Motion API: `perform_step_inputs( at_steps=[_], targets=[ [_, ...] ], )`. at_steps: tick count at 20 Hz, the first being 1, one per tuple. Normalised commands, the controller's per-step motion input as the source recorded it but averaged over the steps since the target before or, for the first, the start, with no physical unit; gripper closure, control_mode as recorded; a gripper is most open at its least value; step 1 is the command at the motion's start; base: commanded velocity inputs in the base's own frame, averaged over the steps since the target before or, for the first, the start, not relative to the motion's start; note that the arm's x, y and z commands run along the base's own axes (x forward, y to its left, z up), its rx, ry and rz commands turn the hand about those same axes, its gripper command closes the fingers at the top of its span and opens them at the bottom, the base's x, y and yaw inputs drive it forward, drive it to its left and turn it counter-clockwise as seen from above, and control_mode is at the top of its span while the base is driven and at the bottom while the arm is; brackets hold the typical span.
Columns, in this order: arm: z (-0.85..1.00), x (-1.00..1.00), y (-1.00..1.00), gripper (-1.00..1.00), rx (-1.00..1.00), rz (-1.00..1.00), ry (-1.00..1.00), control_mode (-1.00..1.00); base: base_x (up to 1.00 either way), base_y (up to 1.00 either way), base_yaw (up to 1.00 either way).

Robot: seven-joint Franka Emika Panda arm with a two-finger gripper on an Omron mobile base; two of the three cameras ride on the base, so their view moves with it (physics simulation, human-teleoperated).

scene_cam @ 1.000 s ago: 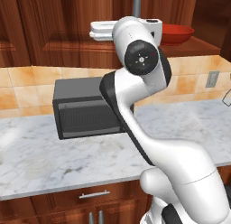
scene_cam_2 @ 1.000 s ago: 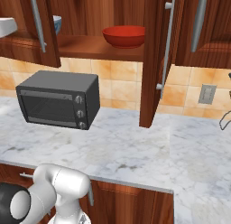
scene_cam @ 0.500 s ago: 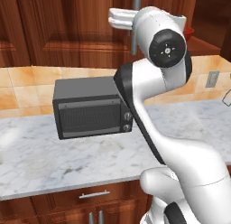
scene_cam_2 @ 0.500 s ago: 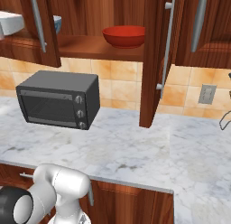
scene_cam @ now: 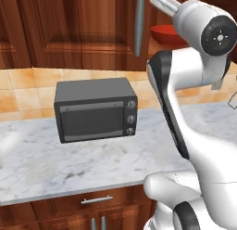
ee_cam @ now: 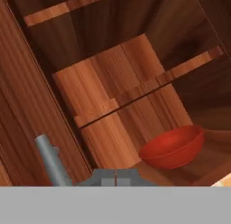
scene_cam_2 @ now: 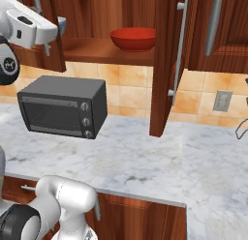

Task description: Move the bowls from the cabinet to the plates on the dining table.

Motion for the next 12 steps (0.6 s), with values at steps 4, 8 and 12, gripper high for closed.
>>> perform_step_inputs(
  at_steps=[4, 8, 12],
  targets=[
    [0.0, 0.0, -0.67, 1.0, 0.45, 0.02, 0.0, -1.0, 0.0, 0.0, 0.0],
    [-0.08, 0.1, -0.62, -1.0, 0.42, 0.03, 0.02, -1.0, 0.0, 0.0, 0.0],
    [-0.13, 0.32, -0.47, -1.0, 0.35, 0.06, 0.05, -1.0, 0.0, 0.0, 0.0]
  ],
)
